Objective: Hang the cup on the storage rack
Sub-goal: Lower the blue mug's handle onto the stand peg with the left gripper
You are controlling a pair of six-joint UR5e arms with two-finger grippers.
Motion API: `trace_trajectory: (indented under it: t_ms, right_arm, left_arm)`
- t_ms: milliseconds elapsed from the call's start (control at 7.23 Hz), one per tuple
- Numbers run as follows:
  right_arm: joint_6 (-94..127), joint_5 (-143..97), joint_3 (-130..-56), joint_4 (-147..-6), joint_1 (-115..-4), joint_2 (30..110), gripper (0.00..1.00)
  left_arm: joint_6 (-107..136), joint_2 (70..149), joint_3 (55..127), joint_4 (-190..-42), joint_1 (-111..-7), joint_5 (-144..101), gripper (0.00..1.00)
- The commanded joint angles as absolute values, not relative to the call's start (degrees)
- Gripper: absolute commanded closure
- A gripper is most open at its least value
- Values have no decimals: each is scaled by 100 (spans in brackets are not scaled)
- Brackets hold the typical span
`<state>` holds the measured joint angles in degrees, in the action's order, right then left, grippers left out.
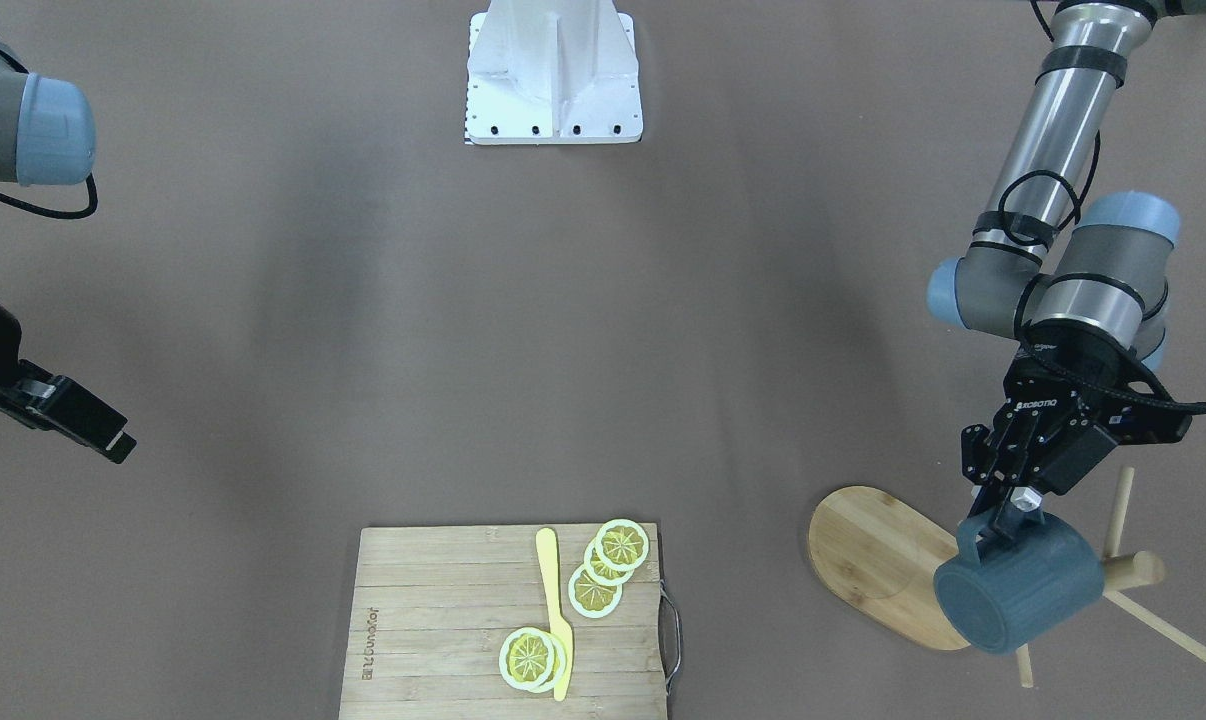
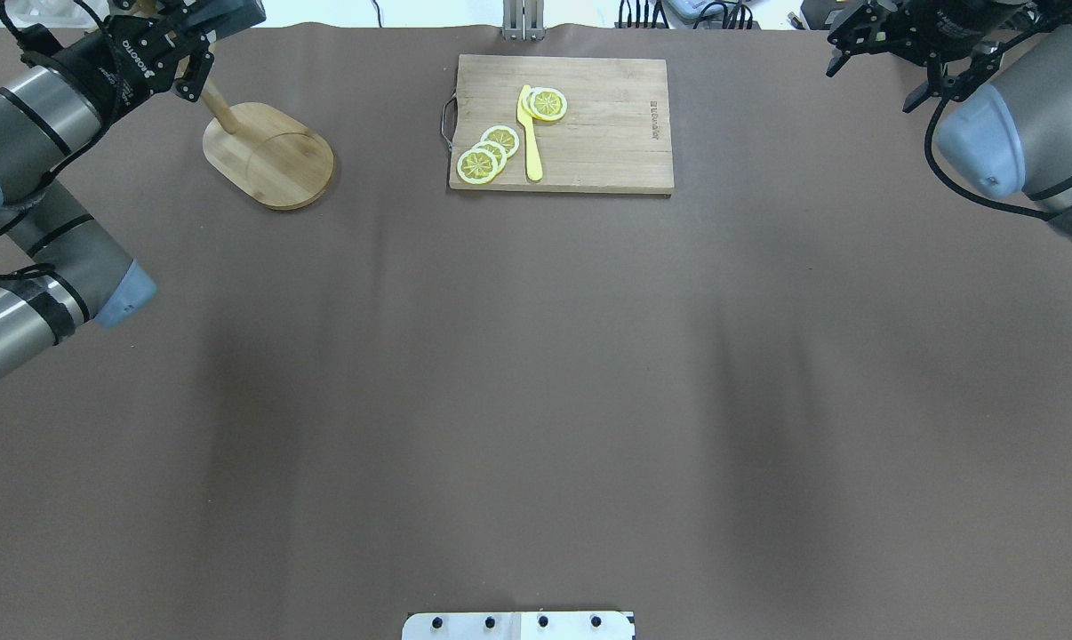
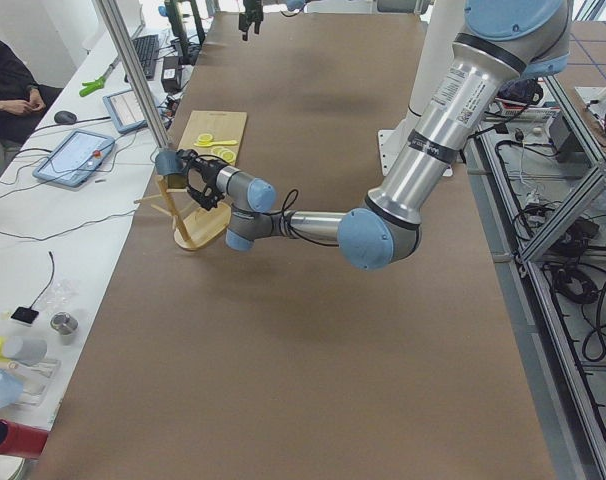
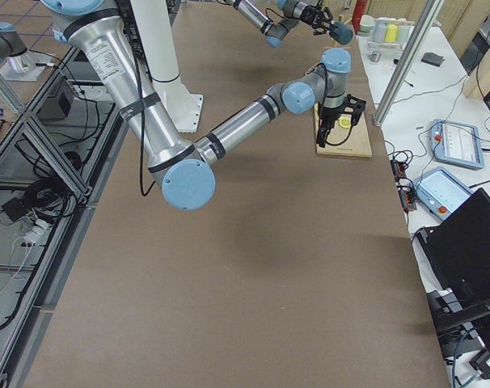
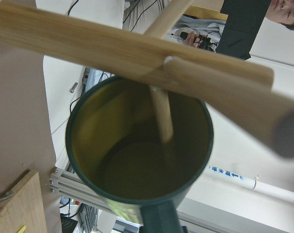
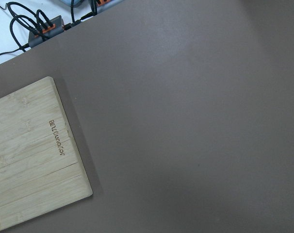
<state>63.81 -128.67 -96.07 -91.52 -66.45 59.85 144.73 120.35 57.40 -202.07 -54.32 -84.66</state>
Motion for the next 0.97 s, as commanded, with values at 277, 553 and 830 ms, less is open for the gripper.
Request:
trace_trajectory:
  t_ms: [277, 553, 830]
  right_arm:
    - [6381, -12867, -9615, -9158, -6645, 5985, 0]
    - [6381, -12867, -9615, -9158, -6645, 5985, 0]
    - [6381, -12867, -9624, -9158, -6645, 5985, 0]
  left_arm:
    - [14923, 12050, 5748, -20346, -5449, -8438, 100]
    - [15047, 12050, 5739, -20408, -5484, -8437, 100]
    - [15143, 12024, 5713, -20417, -5484, -8437, 100]
